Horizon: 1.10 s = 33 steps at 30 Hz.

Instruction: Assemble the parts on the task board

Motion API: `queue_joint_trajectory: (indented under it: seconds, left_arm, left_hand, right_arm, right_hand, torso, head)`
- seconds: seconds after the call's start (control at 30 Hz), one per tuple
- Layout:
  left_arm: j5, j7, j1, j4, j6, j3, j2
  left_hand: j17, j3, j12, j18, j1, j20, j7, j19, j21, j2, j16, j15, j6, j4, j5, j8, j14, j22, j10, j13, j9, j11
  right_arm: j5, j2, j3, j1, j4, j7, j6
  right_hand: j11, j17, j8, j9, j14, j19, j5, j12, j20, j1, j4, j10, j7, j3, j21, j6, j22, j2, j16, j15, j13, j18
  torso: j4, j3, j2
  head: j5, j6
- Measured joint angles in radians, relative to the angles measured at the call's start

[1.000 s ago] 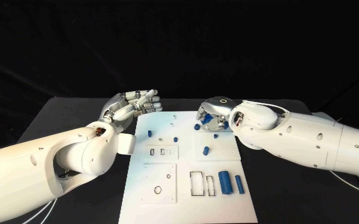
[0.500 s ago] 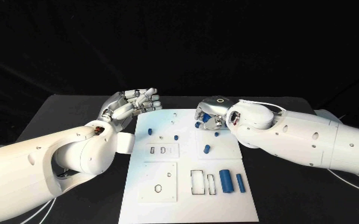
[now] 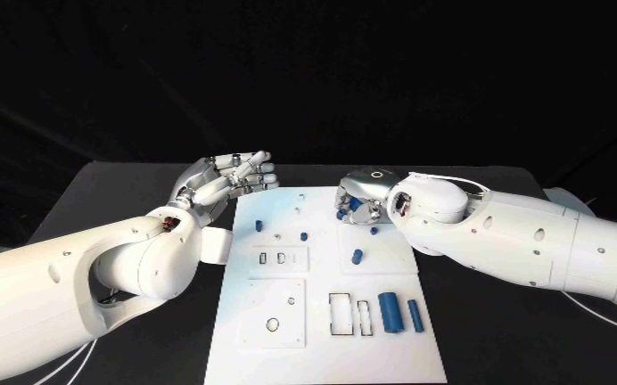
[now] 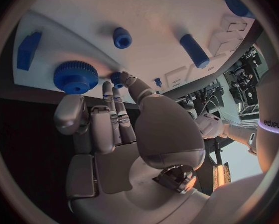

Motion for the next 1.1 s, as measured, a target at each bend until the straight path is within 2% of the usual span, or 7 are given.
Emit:
queue_joint_trajectory:
  seconds: [0.23,0.43,0.5,0.63,0.83,0.97,1.1]
  left_arm:
    - [0.000,-0.001,0.001,0.001,0.000,0.000,-0.001]
    - [0.000,-0.003,0.002,0.001,0.000,0.000,-0.002]
    - [0.000,-0.003,0.003,0.001,0.001,0.000,-0.002]
    - [0.000,-0.005,0.003,0.000,0.001,0.000,-0.002]
    - [0.001,-0.007,0.003,-0.002,0.001,0.000,-0.002]
    - [0.005,-0.009,0.003,-0.006,0.001,0.000,-0.002]
    - [0.009,-0.010,0.003,-0.010,0.001,0.000,-0.001]
  left_hand:
    - [0.000,0.000,0.000,0.000,0.000,0.000,0.000,0.000,0.000,0.000,-0.004,0.000,0.000,0.000,0.000,0.000,0.000,-0.001,0.000,0.000,0.000,0.000]
    - [0.000,0.000,0.000,0.000,0.000,0.000,0.000,0.000,0.000,0.000,-0.004,0.000,0.000,0.000,0.000,-0.006,0.000,-0.001,0.000,-0.001,0.000,0.000]
    - [0.000,0.000,0.000,0.000,0.000,0.000,0.000,0.000,0.000,0.000,-0.004,0.000,0.000,0.000,0.000,-0.006,0.000,-0.001,0.000,-0.001,0.000,0.000]
    - [0.000,0.000,0.000,0.000,0.000,0.000,0.000,0.000,0.000,0.000,-0.004,0.000,0.000,0.000,0.000,-0.006,0.000,-0.001,0.000,-0.001,0.000,0.000]
    - [0.000,0.000,-0.007,0.000,0.000,0.000,0.000,0.000,0.000,0.000,-0.004,0.000,0.000,0.000,0.000,-0.006,0.000,-0.002,0.000,-0.001,0.000,0.000]
    - [0.000,0.000,-0.007,0.000,0.000,0.000,0.000,0.000,0.000,0.000,-0.011,0.000,0.000,0.000,0.000,-0.006,0.000,-0.004,0.000,-0.001,-0.001,0.000]
    - [0.000,0.000,-0.007,0.000,0.000,0.000,0.000,0.000,0.000,0.000,-0.011,0.000,0.000,0.000,0.000,-0.006,0.000,-0.004,0.000,-0.001,-0.001,0.000]
  right_arm:
    - [-0.001,0.004,0.000,0.000,-0.002,0.000,0.008]
    - [-0.002,0.004,0.001,0.000,-0.002,-0.001,0.005]
    - [-0.002,0.004,0.001,0.000,-0.002,-0.001,0.003]
    - [-0.002,0.004,0.001,0.000,-0.002,-0.003,-0.010]
    - [-0.002,-0.002,0.001,-0.001,0.019,-0.005,-0.055]
    - [0.000,-0.011,0.010,0.000,0.040,-0.003,-0.095]
    - [0.001,-0.005,0.013,0.003,0.041,-0.003,-0.131]
  right_hand:
    - [-0.007,0.008,0.007,0.004,0.000,0.004,0.000,0.007,-0.004,0.000,0.009,0.016,-0.006,0.009,0.008,0.016,0.013,0.000,0.009,0.000,0.002,0.000]
    - [-0.018,0.019,0.015,0.010,0.002,0.007,-0.013,0.014,-0.007,0.013,0.012,0.043,-0.015,0.032,0.023,0.040,0.032,0.014,0.021,-0.006,0.006,0.000]
    - [-0.019,0.029,0.020,0.013,0.000,0.011,-0.020,0.019,-0.011,0.017,0.013,0.049,-0.016,0.044,0.031,0.049,0.044,0.018,0.027,-0.008,0.007,-0.016]
    - [-0.024,0.044,0.031,0.021,0.001,0.016,-0.026,0.026,-0.016,0.018,0.018,0.070,-0.024,0.057,0.042,0.070,0.063,0.021,0.039,-0.014,0.009,-0.016]
    - [-0.032,0.056,0.039,0.025,0.000,0.023,-0.060,0.034,-0.023,0.020,0.026,0.089,-0.027,0.074,0.050,0.076,0.080,0.027,0.046,-0.022,0.021,-0.016]
    - [-0.032,0.060,0.039,0.025,0.000,0.023,-0.071,0.034,-0.023,0.022,0.031,0.089,-0.027,0.078,0.054,0.077,0.083,0.032,0.050,-0.022,0.021,-0.016]
    - [-0.032,0.060,0.039,0.025,0.000,0.023,-0.078,0.034,-0.023,0.021,0.032,0.089,-0.027,0.079,0.054,0.077,0.085,0.032,0.050,-0.022,0.021,-0.016]
  torso:
    - [0.0009,0.0006,0.003]
    - [0.0007,0.0010,0.005]
    - [0.0007,0.0012,0.005]
    - [0.0009,0.0012,0.006]
    - [0.0012,0.0015,0.007]
    - [0.0011,0.0012,0.007]
    - [0.0011,-0.0011,0.004]
  head:
    - [0.000,0.002]
    - [-0.002,-0.001]
    - [-0.002,-0.003]
    - [-0.003,-0.006]
    - [-0.001,-0.004]
    - [0.000,-0.003]
    - [-0.001,-0.001]
